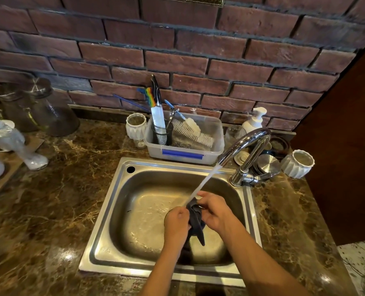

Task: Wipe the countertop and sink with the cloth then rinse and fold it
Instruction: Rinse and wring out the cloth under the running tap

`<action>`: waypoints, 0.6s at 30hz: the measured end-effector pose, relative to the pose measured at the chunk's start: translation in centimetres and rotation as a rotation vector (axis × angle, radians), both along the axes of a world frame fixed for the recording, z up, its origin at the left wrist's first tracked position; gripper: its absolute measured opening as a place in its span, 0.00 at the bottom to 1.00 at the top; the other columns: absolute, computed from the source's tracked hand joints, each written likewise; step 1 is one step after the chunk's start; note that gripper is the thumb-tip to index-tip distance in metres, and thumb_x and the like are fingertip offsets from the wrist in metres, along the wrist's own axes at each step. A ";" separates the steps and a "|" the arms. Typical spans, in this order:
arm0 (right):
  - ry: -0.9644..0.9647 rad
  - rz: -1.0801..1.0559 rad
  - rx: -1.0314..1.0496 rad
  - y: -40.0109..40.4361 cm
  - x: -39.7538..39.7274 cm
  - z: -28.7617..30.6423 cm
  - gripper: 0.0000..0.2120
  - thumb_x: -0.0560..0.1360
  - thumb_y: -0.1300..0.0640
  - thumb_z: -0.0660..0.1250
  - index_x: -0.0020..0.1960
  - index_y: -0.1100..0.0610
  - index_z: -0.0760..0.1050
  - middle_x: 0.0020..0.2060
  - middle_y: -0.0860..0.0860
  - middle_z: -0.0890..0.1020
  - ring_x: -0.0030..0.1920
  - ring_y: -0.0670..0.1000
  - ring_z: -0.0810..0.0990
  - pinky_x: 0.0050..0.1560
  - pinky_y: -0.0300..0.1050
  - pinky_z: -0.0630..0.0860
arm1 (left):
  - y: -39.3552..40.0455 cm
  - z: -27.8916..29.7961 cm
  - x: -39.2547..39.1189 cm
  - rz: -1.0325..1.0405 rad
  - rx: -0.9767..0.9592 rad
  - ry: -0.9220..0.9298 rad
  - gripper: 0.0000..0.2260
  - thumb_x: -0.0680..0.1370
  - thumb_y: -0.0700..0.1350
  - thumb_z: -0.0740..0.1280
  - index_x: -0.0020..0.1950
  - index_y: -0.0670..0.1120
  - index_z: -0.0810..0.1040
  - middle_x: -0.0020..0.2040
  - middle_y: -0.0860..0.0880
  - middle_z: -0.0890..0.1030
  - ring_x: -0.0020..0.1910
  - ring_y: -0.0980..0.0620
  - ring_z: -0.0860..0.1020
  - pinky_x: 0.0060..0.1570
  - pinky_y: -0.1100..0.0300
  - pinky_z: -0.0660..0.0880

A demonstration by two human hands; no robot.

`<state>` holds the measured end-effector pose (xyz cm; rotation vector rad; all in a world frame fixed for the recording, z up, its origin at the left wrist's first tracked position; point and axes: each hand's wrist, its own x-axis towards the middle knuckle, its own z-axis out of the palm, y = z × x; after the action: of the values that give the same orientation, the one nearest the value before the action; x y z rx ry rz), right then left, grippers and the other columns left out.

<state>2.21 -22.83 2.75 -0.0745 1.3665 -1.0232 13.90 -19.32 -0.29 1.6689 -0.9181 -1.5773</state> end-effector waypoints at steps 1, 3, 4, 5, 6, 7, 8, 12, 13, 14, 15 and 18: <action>-0.008 0.045 -0.039 0.0 -0.1 0.1 0.19 0.75 0.79 0.55 0.61 0.66 0.74 0.52 0.67 0.79 0.50 0.63 0.82 0.49 0.56 0.81 | -0.4 -0.2 0.1 -0.003 -0.011 -0.006 0.12 0.81 0.42 0.62 0.40 0.40 0.78 0.41 0.39 0.82 0.46 0.40 0.83 0.50 0.42 0.82; 0.012 0.105 -0.089 -0.2 -0.2 -0.2 0.22 0.73 0.81 0.55 0.62 0.67 0.75 0.51 0.67 0.81 0.50 0.62 0.83 0.47 0.52 0.82 | -1.1 -0.3 0.4 -0.029 -0.018 -0.020 0.14 0.82 0.42 0.61 0.39 0.40 0.78 0.40 0.39 0.81 0.43 0.42 0.81 0.51 0.42 0.80; 0.065 0.128 -0.103 -0.3 -0.2 -0.2 0.21 0.73 0.81 0.57 0.60 0.67 0.76 0.52 0.66 0.82 0.50 0.61 0.84 0.46 0.50 0.82 | -1.5 -0.3 0.6 -0.037 -0.015 -0.024 0.14 0.82 0.43 0.60 0.39 0.41 0.77 0.39 0.40 0.81 0.42 0.43 0.80 0.51 0.42 0.80; 0.155 0.151 -0.111 -0.4 -0.2 -0.3 0.18 0.73 0.80 0.60 0.57 0.66 0.77 0.52 0.66 0.83 0.51 0.60 0.84 0.46 0.49 0.82 | -1.9 -0.2 0.8 -0.035 -0.010 -0.025 0.13 0.83 0.43 0.60 0.40 0.42 0.77 0.38 0.41 0.80 0.42 0.43 0.79 0.49 0.44 0.79; 0.270 0.178 -0.112 -0.5 -0.2 -0.2 0.14 0.74 0.77 0.63 0.54 0.65 0.79 0.51 0.64 0.83 0.51 0.59 0.84 0.48 0.49 0.82 | -2.3 -0.1 0.9 -0.024 -0.005 -0.024 0.13 0.83 0.43 0.60 0.40 0.43 0.77 0.39 0.41 0.80 0.42 0.43 0.79 0.47 0.45 0.78; 0.387 0.209 -0.099 -0.6 -0.2 -0.2 0.10 0.75 0.74 0.65 0.51 0.64 0.80 0.50 0.63 0.84 0.51 0.58 0.84 0.50 0.51 0.82 | -2.6 0.0 1.1 -0.002 -0.007 -0.026 0.12 0.82 0.43 0.60 0.41 0.43 0.77 0.40 0.41 0.80 0.43 0.43 0.78 0.45 0.47 0.76; 0.480 0.232 -0.071 -0.8 -0.4 -0.3 0.08 0.76 0.71 0.66 0.48 0.62 0.81 0.49 0.62 0.84 0.52 0.59 0.83 0.52 0.53 0.83 | -2.9 0.2 1.3 0.019 -0.012 -0.039 0.12 0.83 0.43 0.60 0.43 0.42 0.77 0.41 0.41 0.80 0.43 0.43 0.78 0.43 0.49 0.75; 0.655 0.391 -0.009 -1.0 -1.0 -0.4 0.08 0.79 0.64 0.64 0.45 0.58 0.81 0.46 0.59 0.84 0.52 0.59 0.83 0.56 0.60 0.81 | -3.8 0.5 2.4 0.039 -0.005 -0.087 0.12 0.84 0.45 0.58 0.48 0.42 0.78 0.47 0.40 0.80 0.49 0.43 0.79 0.48 0.51 0.76; 0.638 0.434 -0.025 -0.9 -0.9 -0.3 0.07 0.80 0.61 0.64 0.47 0.58 0.81 0.47 0.59 0.84 0.51 0.58 0.83 0.56 0.60 0.81 | -4.0 0.7 2.4 0.041 0.008 -0.090 0.12 0.84 0.45 0.58 0.48 0.43 0.79 0.48 0.41 0.80 0.50 0.42 0.79 0.50 0.51 0.76; 0.604 0.477 -0.054 -0.6 -0.9 -0.4 0.07 0.80 0.57 0.65 0.48 0.57 0.81 0.48 0.58 0.84 0.51 0.57 0.83 0.56 0.59 0.82 | -4.3 1.0 2.2 0.045 0.018 -0.087 0.12 0.84 0.45 0.58 0.48 0.44 0.79 0.48 0.41 0.80 0.50 0.43 0.79 0.50 0.50 0.76; 0.580 0.527 -0.095 -0.3 -0.9 -0.3 0.06 0.79 0.54 0.68 0.50 0.56 0.81 0.48 0.57 0.85 0.51 0.56 0.84 0.55 0.57 0.82 | -4.5 1.2 2.0 0.046 0.019 -0.088 0.12 0.84 0.45 0.58 0.48 0.44 0.79 0.48 0.41 0.80 0.50 0.43 0.79 0.51 0.49 0.77; 0.596 0.673 -0.216 0.9 -1.1 -0.7 0.11 0.75 0.53 0.74 0.56 0.54 0.80 0.47 0.51 0.84 0.49 0.49 0.84 0.50 0.43 0.83 | -5.5 1.7 1.2 -0.035 -0.059 -0.151 0.10 0.82 0.43 0.60 0.47 0.43 0.79 0.46 0.43 0.80 0.48 0.43 0.79 0.52 0.47 0.78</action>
<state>1.06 -21.94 2.01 -0.9996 1.5832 -0.5761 15.06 -24.81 1.38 1.7576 -1.0651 -1.4475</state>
